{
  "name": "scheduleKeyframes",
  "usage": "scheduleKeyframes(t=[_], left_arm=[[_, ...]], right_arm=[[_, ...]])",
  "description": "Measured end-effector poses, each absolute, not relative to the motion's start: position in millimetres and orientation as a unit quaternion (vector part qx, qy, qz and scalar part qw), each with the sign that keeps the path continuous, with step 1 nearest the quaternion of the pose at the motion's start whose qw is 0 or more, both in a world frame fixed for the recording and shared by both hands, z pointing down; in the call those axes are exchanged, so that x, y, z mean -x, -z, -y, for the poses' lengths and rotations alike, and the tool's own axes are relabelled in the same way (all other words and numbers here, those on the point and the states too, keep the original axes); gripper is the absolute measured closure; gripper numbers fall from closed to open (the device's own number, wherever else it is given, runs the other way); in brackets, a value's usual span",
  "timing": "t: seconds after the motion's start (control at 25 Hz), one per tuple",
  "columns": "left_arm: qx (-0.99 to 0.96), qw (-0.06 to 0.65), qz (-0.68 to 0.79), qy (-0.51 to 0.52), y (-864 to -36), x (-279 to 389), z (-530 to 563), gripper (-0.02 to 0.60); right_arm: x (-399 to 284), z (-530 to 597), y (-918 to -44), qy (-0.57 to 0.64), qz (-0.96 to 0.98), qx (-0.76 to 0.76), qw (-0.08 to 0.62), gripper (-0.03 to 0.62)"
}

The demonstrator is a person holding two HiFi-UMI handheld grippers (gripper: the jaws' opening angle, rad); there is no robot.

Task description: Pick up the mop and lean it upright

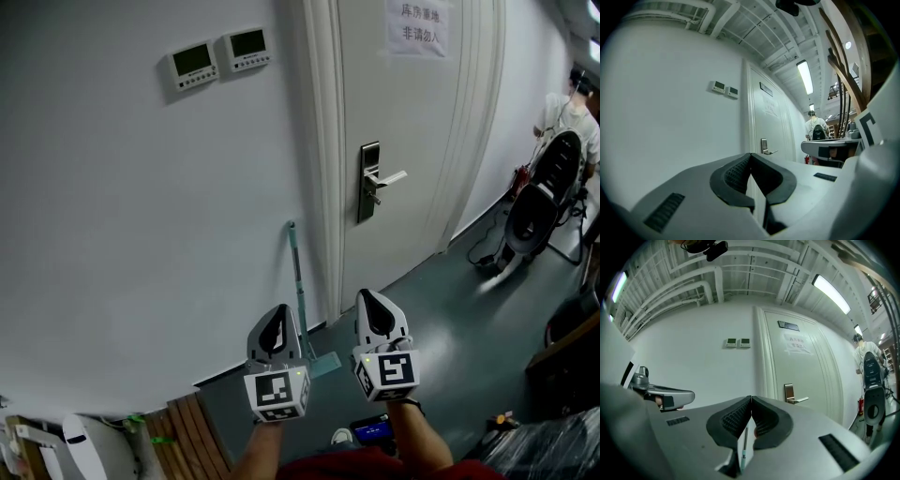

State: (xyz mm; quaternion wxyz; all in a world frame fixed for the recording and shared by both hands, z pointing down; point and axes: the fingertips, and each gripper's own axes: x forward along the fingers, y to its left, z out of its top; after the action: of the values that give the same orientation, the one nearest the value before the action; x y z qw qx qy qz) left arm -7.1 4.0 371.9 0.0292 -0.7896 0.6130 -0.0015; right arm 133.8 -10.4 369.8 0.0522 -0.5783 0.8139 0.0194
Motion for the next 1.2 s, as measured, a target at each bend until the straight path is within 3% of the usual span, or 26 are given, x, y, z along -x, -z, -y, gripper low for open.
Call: scheduleKeyframes(t=[0.6,1.2], left_arm=[[0.784,0.02,-0.62,0.002,-387.7,10.2,82.5,0.566],[0.813,0.034,-0.581,-0.015,-370.6,78.1,214.0,0.568]], right_arm=[[-131.7,98.5,-390.0,-0.01,-0.819,0.572,0.047,0.577],[-59.5,219.9,-369.3,-0.03,-0.796,0.603,0.043,0.577]])
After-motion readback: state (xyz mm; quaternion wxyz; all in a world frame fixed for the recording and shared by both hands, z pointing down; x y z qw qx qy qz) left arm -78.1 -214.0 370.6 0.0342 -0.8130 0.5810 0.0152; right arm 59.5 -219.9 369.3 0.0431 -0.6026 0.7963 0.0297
